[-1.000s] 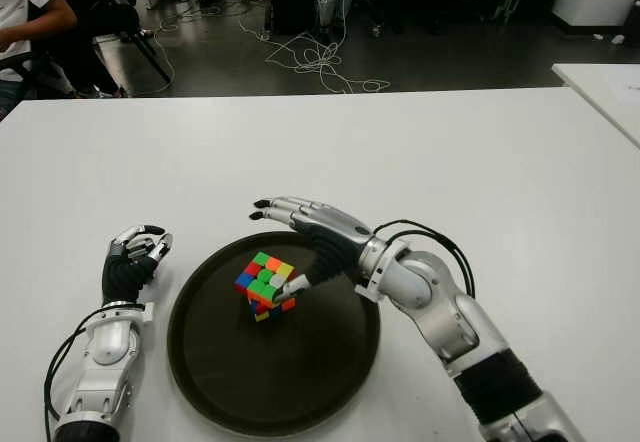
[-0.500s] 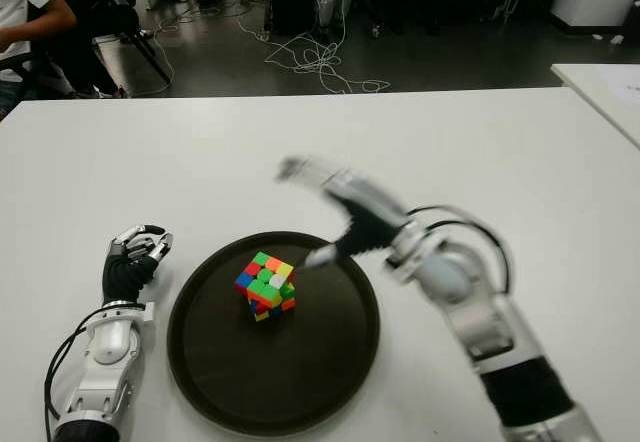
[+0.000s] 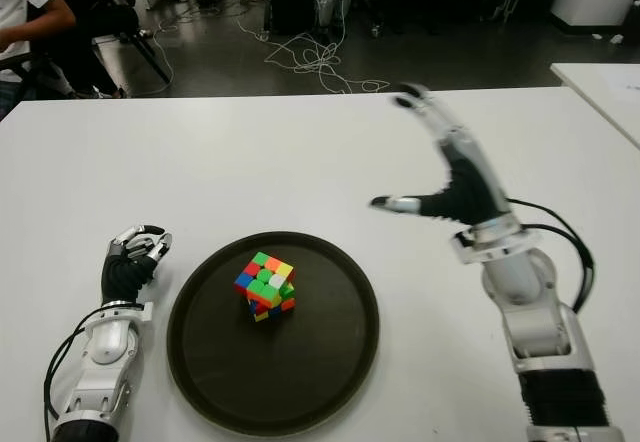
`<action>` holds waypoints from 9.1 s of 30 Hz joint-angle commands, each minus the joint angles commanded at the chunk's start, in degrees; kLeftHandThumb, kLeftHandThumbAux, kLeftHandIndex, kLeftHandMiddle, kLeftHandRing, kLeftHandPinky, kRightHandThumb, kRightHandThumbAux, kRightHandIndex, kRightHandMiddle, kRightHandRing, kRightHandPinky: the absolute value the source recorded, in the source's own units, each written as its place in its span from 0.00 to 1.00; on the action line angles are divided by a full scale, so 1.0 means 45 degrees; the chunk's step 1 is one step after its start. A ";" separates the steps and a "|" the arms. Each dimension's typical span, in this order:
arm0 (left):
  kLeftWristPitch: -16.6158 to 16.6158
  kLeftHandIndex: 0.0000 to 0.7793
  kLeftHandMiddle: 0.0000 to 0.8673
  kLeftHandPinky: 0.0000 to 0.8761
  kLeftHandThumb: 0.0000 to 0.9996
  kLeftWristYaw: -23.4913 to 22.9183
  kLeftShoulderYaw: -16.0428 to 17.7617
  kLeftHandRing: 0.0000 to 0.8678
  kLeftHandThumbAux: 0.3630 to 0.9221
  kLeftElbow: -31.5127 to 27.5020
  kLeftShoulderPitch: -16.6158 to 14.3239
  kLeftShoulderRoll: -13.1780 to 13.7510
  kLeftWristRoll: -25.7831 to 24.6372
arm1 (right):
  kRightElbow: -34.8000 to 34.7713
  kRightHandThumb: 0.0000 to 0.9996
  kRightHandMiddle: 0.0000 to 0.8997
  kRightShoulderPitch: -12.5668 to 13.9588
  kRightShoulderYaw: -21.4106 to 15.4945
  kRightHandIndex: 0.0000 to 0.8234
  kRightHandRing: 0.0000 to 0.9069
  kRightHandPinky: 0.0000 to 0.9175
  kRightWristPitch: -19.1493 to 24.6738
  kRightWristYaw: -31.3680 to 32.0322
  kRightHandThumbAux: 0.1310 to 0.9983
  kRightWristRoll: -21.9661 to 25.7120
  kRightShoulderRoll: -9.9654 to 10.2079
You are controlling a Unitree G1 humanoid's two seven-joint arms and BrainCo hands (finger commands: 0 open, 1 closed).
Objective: Pick up the Rubik's Cube and put it in the plate
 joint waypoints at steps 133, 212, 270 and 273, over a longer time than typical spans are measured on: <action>-0.0459 0.57 0.94 0.95 0.71 -0.0164 0.0368 0.97 0.61 -0.0094 0.0035 -0.0078 -0.0423 | 0.1320 0.70 0.86 0.4146 0.0777 0.53 0.86 0.86 0.5930 -0.3825 0.69 0.3412 0.4268; 0.0880 0.57 0.92 0.93 0.71 0.0307 0.0265 0.95 0.62 -0.1910 0.0798 -0.0266 0.0038 | 0.2362 0.69 0.90 0.5584 0.1168 0.53 0.90 0.88 0.2097 -0.1978 0.69 0.4140 0.4042; 0.0493 0.57 0.92 0.95 0.71 -0.0050 0.0386 0.96 0.61 -0.1297 0.0564 -0.0102 -0.0221 | 0.1472 0.70 0.87 0.5415 0.1388 0.53 0.87 0.86 0.5634 -0.4475 0.69 0.2738 0.4193; 0.0552 0.57 0.92 0.95 0.71 -0.0072 0.0385 0.96 0.61 -0.1331 0.0580 -0.0078 -0.0232 | 0.1408 0.70 0.87 0.5383 0.1480 0.53 0.87 0.86 0.5933 -0.4558 0.69 0.2503 0.4116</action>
